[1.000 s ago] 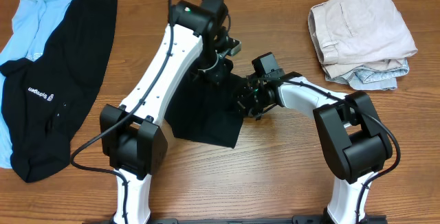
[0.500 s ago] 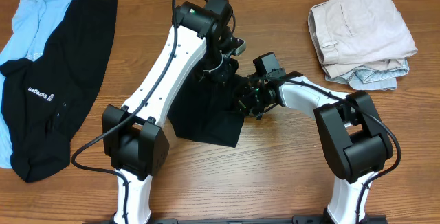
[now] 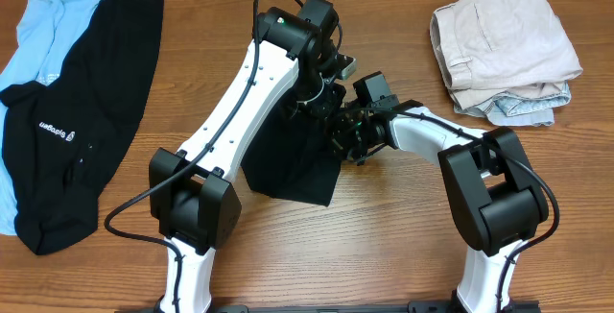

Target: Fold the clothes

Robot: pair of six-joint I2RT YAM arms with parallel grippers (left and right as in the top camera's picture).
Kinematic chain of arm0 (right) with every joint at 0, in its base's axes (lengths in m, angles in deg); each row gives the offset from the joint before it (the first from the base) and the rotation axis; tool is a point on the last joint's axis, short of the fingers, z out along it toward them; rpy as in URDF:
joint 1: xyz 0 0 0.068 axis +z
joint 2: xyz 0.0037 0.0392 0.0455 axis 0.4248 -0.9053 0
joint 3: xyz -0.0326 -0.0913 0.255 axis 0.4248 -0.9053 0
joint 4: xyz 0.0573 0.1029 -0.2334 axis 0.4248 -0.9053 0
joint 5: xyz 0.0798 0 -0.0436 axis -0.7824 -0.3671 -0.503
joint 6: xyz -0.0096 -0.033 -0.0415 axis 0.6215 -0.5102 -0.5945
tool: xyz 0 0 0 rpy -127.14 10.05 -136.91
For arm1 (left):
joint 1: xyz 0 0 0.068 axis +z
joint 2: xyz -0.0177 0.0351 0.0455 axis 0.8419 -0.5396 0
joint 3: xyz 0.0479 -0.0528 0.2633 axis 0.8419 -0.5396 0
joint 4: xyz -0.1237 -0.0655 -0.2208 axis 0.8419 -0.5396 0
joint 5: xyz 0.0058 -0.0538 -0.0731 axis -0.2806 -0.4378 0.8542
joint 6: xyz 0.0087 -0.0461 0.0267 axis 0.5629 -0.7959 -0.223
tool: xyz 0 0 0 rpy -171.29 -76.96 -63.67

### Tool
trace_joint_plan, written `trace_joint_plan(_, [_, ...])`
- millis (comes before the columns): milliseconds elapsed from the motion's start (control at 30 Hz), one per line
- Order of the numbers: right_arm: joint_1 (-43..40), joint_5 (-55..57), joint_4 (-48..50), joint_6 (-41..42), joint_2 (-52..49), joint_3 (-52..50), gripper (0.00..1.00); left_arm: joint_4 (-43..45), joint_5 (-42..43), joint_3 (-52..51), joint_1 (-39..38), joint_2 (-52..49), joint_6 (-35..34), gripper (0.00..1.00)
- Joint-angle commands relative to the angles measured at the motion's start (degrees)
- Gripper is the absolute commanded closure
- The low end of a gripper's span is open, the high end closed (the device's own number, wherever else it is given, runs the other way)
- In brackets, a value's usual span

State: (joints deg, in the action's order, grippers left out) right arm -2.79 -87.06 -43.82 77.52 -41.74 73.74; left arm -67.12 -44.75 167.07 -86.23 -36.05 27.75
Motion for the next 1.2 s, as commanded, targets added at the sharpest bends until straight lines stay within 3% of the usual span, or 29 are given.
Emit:
trace_joint_plan(0, [-1.9, -1.1, 1.4, -0.5, 1.8, 0.0, 0.96, 0.0, 0.1, 1.2, -0.4, -0.2, -1.4, 0.90])
trace_joint_plan(233, [-8.6, -0.7, 1.0, -1.9, 13.1, 0.1, 0.96, 0.1, 0.1, 1.2, -0.4, -0.2, -1.4, 0.89])
trace_joint_plan(300, [-10.8, -0.7, 0.0, -2.3, 16.8, 0.1, 0.91, 0.1, 0.1, 1.2, -0.4, -0.2, -1.4, 0.84])
trace_joint_plan(367, [-12.6, -0.7, -1.0, -3.6, 20.1, 0.1, 0.83, 0.1, 0.1, 1.2, -0.4, -0.2, -1.4, 0.61])
trace_joint_plan(400, [-13.6, -0.7, -1.7, -4.2, 21.7, 0.1, 0.80, 0.1, 0.1, 1.2, -0.4, -0.2, -1.4, 0.36])
trace_joint_plan(467, [-15.0, -0.7, -2.6, -5.1, 24.3, 0.1, 0.77, 0.2, 0.1, 1.2, -0.4, -0.2, -1.4, 0.00])
trace_joint_plan(800, [-15.8, -0.2, -8.8, -11.0, 27.4, 0.1, 0.68, 4.8, -1.2, 5.7, 3.7, -0.2, -3.1, 0.00])
trace_joint_plan(967, [-12.0, 0.5, -8.8, -22.6, 27.4, 0.1, 0.60, 5.0, -1.2, 15.2, 13.6, -0.2, -9.1, 0.00])
trace_joint_plan(1100, [-6.6, 8.6, -7.5, -31.2, 27.3, 0.1, 0.44, 6.9, 2.9, 17.7, 20.5, -0.2, -9.6, 0.00])
trace_joint_plan(1167, [-3.3, 12.9, -5.8, -36.1, 27.0, 0.1, 0.41, 7.0, 3.8, 17.7, 22.6, -0.2, -9.0, 0.00])
